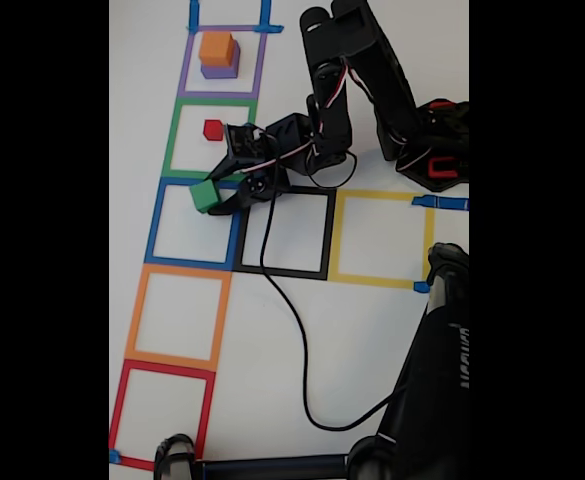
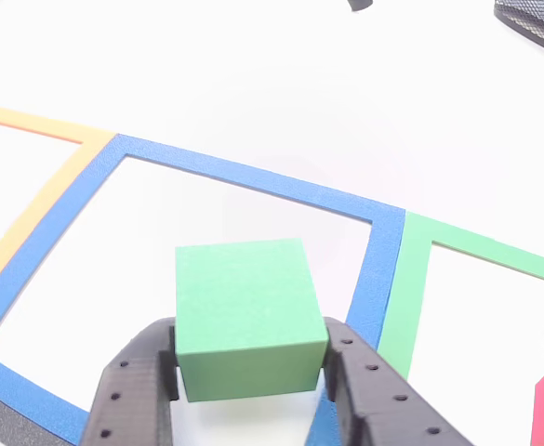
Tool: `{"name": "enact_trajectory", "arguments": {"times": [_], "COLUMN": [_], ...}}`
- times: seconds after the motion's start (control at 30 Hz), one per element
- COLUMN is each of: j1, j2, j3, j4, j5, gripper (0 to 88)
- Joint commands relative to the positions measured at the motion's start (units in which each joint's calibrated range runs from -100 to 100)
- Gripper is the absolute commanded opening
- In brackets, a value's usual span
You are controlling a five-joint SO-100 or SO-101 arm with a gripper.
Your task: Tower of hanoi
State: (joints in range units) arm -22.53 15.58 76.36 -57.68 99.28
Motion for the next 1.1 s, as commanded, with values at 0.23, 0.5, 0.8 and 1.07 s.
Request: {"name": "enact_trajectory", "arguments": {"times": [0.23, 0.5, 0.8, 1.07], "j1": [-1.15, -2.30, -4.51, -5.08], "j2": [5.86, 9.25, 10.30, 12.72], "j3": [-8.45, -7.45, -5.91, -8.54], "j4": [-2.81, -6.69, -8.23, -8.48], "j5": [0.72, 0.72, 0.72, 0.72], "gripper": [8.7, 8.8, 8.9, 9.6]}}
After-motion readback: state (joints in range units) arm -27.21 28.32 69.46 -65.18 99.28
